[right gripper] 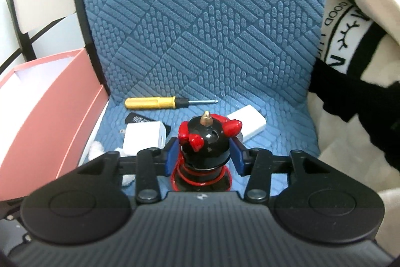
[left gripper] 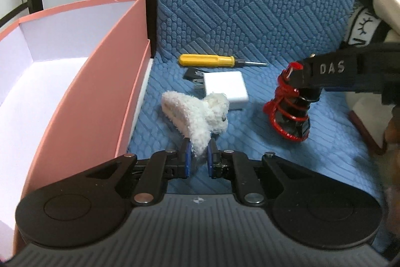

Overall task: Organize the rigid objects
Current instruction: 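Close right tool on red-and-black figurine while left tool holds plush toy, then lift plush toy with left tool while right tool lifts figurine toward pink box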

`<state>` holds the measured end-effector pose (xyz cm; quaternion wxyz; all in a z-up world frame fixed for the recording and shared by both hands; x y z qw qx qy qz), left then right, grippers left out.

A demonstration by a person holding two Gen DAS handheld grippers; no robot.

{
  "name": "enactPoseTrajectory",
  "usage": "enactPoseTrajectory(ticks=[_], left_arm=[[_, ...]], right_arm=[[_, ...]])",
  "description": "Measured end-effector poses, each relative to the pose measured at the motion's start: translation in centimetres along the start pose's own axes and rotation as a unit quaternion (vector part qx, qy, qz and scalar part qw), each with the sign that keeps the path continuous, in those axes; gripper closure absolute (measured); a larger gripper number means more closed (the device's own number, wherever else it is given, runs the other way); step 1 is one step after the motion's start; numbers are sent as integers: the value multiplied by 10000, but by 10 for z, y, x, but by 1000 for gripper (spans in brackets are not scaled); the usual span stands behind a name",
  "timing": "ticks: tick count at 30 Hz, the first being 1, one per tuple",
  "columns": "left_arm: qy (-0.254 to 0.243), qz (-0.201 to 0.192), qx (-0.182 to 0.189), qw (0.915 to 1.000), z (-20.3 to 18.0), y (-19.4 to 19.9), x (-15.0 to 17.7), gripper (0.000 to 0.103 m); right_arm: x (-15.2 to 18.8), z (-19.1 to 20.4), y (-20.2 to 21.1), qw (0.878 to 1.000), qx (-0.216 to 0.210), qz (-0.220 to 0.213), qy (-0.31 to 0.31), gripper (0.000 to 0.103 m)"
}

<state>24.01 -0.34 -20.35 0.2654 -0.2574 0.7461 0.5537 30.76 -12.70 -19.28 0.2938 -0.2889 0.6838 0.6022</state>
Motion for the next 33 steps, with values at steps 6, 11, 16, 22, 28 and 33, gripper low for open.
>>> enactPoseTrajectory(ticks=[6, 11, 16, 22, 28, 33], left_arm=[[142, 21, 202, 9997, -9, 17, 21, 89], [229, 89, 422, 9988, -15, 31, 37, 89], [360, 191, 554, 9976, -12, 44, 47, 89], [507, 362, 605, 9962, -2, 53, 61, 89], [599, 453, 693, 9948, 1, 48, 59, 79], [736, 382, 777, 9935, 0, 45, 56, 37]], right_arm=[[18, -4, 18, 9999, 19, 150, 19, 57], [34, -9, 39, 9998, 6, 186, -103, 65], [44, -12, 53, 9996, -34, 178, -206, 87], [45, -17, 53, 9983, -268, 239, -463, 85], [44, -8, 44, 9991, -169, 263, -292, 48], [39, -13, 31, 9979, -113, 392, -497, 37]])
Point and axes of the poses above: each gripper's, at about its wrist camera, not at the fingertips, and y roughly against the way its jaws point, z to its left, x to its underside, the point moved 4 cm from there along -y, roughly the way its jaws point, and after that the axes turned 15 degrees about x, right-handed, at the moved point
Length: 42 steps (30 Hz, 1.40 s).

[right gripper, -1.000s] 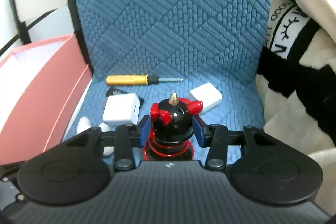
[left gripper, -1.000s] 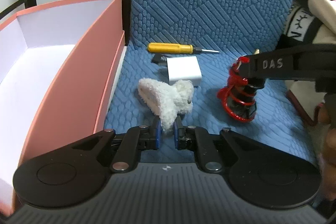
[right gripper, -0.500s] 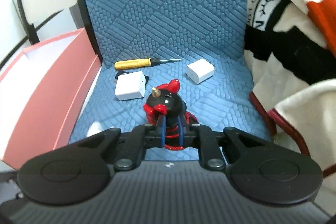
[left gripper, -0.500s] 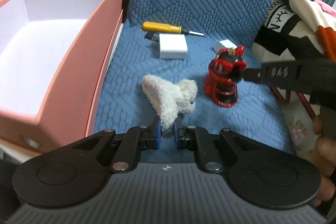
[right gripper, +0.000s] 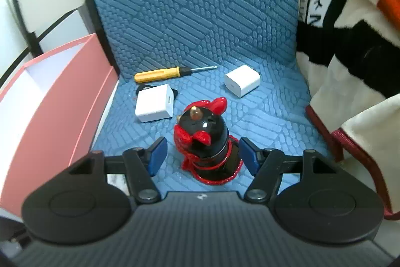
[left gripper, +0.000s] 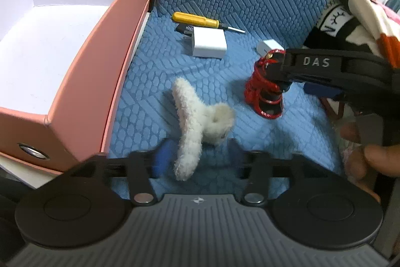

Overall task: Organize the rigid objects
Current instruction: 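Lift plush toy with left tool while right tool lifts figurine toward pink box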

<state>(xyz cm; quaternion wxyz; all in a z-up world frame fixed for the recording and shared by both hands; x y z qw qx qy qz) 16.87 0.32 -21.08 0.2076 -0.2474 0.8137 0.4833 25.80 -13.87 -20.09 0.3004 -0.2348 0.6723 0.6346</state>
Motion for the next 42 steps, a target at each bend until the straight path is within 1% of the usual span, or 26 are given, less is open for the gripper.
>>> enactPoseTrajectory(ticks=[3, 5, 11, 15, 16, 18, 21, 26, 28, 30, 33, 36, 37, 38, 42], left_arm=[[-70, 8, 9, 10000, -2, -3, -2, 36], [-99, 31, -6, 9999, -3, -6, -3, 36], [-35, 44, 57, 10000, -1, -12, -7, 37], [108, 35, 126, 9999, 2, -13, -9, 37], [127, 31, 130, 9998, 3, -13, -10, 37], [160, 12, 110, 9998, 4, -13, -12, 37], [225, -33, 195, 9996, 6, -12, -15, 37], [106, -27, 139, 9998, 3, -16, -17, 37], [169, -43, 225, 9996, 3, -19, -17, 36], [299, -25, 382, 9988, 5, -23, -18, 37], [301, -6, 356, 9989, 6, -31, -19, 36], [184, 45, 265, 9995, 4, -37, -17, 38], [167, 10, 244, 9996, 4, -37, -16, 41], [201, -13, 248, 9995, 4, -36, -15, 45], [309, -71, 296, 9991, 7, -31, -15, 49]], right_arm=[[-3, -1, -10, 9998, -3, 105, -143, 37], [-5, 2, -16, 9998, 2, 140, -128, 37], [-8, 14, -37, 9993, 168, 330, 112, 37], [-6, 15, -43, 9993, 99, 374, 1, 39], [-6, 14, -42, 9993, 63, 357, -56, 42], [-7, 13, -39, 9993, 90, 344, -97, 42], [-7, 11, -35, 9991, 138, 346, -178, 42], [-8, 0, -23, 9989, 202, 357, -239, 42], [-6, -3, -17, 9988, 210, 372, -242, 42], [-2, -6, -11, 9986, 282, 366, -262, 42], [2, -14, -5, 9974, 491, 369, -389, 42], [1, -18, 1, 9971, 507, 352, -434, 42], [1, -19, 4, 9972, 493, 334, -455, 42], [2, -20, 7, 9971, 490, 330, -471, 42], [12, -16, 20, 9978, 407, 303, -425, 42]])
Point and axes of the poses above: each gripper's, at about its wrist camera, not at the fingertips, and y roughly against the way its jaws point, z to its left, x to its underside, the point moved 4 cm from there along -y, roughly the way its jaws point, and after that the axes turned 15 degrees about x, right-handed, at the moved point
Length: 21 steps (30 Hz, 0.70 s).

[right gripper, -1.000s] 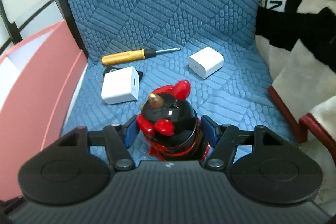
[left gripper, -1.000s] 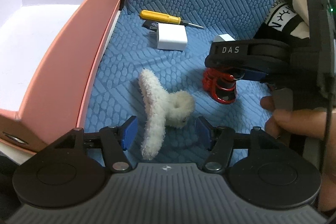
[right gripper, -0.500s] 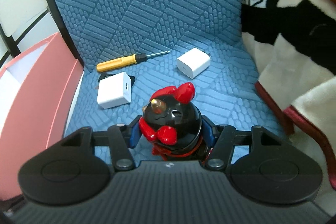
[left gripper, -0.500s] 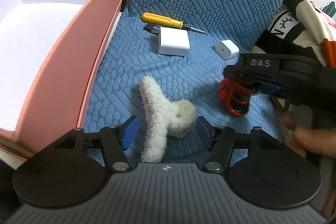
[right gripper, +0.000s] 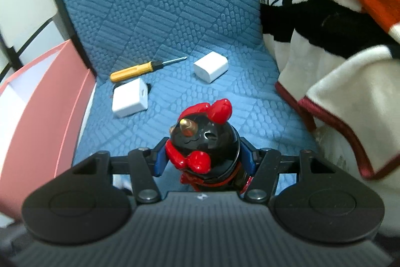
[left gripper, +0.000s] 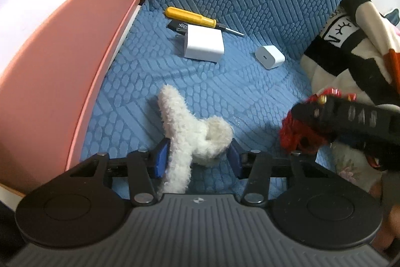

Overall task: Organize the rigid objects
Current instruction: 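Lift plush toy with left tool while right tool lifts figurine toward pink box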

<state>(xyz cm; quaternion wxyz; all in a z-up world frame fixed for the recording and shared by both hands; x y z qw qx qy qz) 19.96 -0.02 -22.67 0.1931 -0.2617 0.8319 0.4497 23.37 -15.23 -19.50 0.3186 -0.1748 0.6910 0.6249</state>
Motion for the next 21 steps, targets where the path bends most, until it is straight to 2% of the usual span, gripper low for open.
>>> enactPoseTrajectory(ticks=[7, 14, 18, 21], left_arm=[[-41, 78, 151, 9998, -5, 13, 0, 51], [-333, 99, 326, 9989, -21, 33, 0, 51], [-319, 96, 466, 9984, -26, 43, -4, 51], [-288, 64, 590, 9978, -28, 55, -10, 51]], right_arm=[[24, -7, 8, 9995, -73, 288, -81, 42], [12, -18, 19, 9990, -226, 320, -199, 42], [12, -21, 28, 9983, -421, 380, -156, 42], [11, -15, 36, 9983, -407, 409, -49, 42]])
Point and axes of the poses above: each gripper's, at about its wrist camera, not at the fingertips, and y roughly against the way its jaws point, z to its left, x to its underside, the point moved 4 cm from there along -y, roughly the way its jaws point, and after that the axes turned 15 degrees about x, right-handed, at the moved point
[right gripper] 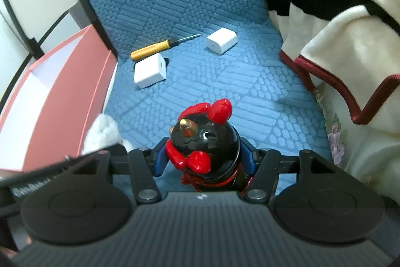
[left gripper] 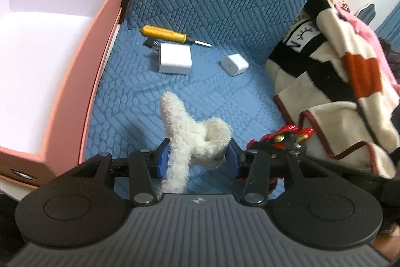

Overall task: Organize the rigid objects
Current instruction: 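Lift plush toy with left tool while right tool lifts figurine toward pink box, then lower plush into pink box, open left tool while right tool releases figurine there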

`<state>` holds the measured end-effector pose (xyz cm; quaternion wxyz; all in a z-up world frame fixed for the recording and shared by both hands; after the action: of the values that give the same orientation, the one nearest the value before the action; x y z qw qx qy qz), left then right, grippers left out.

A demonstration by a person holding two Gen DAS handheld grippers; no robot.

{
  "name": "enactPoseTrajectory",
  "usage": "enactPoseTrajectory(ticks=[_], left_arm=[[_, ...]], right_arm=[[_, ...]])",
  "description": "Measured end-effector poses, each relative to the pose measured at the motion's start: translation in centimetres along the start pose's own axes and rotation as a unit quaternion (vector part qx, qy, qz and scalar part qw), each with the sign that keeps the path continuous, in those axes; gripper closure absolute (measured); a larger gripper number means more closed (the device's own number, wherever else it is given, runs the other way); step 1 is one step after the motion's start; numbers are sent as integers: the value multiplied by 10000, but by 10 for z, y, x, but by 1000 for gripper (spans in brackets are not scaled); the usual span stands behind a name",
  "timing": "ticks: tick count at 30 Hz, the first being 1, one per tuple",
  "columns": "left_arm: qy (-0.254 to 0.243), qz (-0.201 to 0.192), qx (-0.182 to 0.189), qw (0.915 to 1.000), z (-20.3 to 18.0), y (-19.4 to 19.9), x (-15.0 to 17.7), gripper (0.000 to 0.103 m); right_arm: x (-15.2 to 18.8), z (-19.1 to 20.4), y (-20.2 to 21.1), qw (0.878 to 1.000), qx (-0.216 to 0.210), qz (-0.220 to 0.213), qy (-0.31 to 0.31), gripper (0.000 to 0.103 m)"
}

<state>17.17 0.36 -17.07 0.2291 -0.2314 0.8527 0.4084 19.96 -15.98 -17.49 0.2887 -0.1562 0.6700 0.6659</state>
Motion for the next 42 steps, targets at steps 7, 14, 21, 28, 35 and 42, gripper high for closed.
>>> enactPoseTrajectory(ticks=[7, 14, 21, 28, 35, 42], left_arm=[[51, -132, 51, 9999, 4, 40, -18, 51], [31, -367, 32, 9993, 12, 86, -50, 51], [-162, -800, -284, 9963, 28, 137, -100, 51], [-11, -1261, -534, 9906, 59, 187, -146, 51], [241, -1217, -952, 9877, 112, 212, -148, 51], [701, -953, -1362, 9836, 183, 222, -129, 51]], right_arm=[[-10, 22, 31, 9992, -309, -191, 190, 42], [-29, 56, 65, 9953, -694, -564, 383, 42], [-62, 98, 100, 9882, -1048, -978, 533, 42], [-93, 159, 140, 9743, -1396, -1484, 964, 42], [-93, 232, 144, 9608, -1693, -1446, 1651, 42], [-65, 288, 95, 9562, -1707, -780, 2248, 42]])
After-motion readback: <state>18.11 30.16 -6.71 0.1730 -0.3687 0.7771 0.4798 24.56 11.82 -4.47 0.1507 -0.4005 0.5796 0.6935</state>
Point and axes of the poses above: each gripper's, at about its wrist camera, not at the fingertips, and y roughly against the way its jaws point, z to its left, x to its underside, the point moved 4 cm from there along -y, roughly the way its jaws point, and after that the axes turned 15 degrees about x, right-handed, at the moved point
